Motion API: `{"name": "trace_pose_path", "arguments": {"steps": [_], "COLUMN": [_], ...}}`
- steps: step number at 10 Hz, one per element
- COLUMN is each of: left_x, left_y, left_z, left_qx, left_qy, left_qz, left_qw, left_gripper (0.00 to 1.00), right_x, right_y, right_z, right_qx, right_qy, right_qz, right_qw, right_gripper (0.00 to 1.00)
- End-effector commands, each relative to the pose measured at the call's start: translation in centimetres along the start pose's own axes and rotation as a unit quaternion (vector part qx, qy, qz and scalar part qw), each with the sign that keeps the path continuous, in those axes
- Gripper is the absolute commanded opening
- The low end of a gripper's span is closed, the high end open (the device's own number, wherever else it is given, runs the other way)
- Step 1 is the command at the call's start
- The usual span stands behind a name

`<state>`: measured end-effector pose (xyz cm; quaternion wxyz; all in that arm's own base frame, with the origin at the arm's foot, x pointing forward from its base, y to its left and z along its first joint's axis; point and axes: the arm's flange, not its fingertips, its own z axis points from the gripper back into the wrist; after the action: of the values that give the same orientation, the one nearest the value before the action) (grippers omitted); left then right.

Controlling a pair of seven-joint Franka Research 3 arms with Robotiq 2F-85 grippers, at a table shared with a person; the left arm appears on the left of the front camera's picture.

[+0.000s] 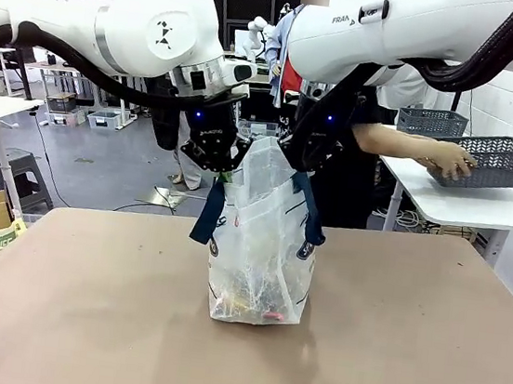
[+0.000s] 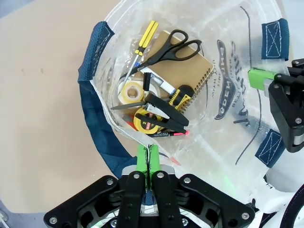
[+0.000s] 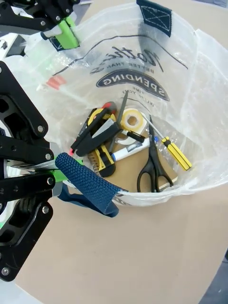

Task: Transfer purchased items from the store into the shopping bag.
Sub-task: Move the Reusable shopping bag to the right side of the table.

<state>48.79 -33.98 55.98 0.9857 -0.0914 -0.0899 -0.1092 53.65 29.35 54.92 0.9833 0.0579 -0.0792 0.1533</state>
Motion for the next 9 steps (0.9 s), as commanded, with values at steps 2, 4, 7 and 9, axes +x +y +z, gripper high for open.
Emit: {"name": "trace_pose_path", "arguments": {"steps": [2,4,7,9], "left_x": [-0.1,0.5,1.6,2.0], "left_y": [0.4,-0.3,-1.2,-1.8], "left_z": [0.2,-0.5,-1.2,-1.0], "left_qx": [0.001,0.003,-0.018,-0.026], "left_qy": [-0.001,0.001,-0.019,-0.026], "left_qz": [0.003,-0.001,0.012,0.023], "left_qw": [1.0,1.0,1.0,0.999], "left_gripper": [0.0,0.0,0.0,0.0], "right_x": [0.0,0.4,1.0,1.3], "right_y": [0.0,0.3,1.2,1.2], "right_z": [0.0,-0.4,-0.7,-0.9], "right_qx": [-0.001,0.007,0.019,0.03], "right_qy": [0.0,-0.008,-0.032,-0.041], "right_qz": [0.0,-0.013,-0.068,-0.086], "right_qw": [1.0,1.0,0.997,0.995], "right_gripper": [0.0,0.0,0.0,0.0]}}
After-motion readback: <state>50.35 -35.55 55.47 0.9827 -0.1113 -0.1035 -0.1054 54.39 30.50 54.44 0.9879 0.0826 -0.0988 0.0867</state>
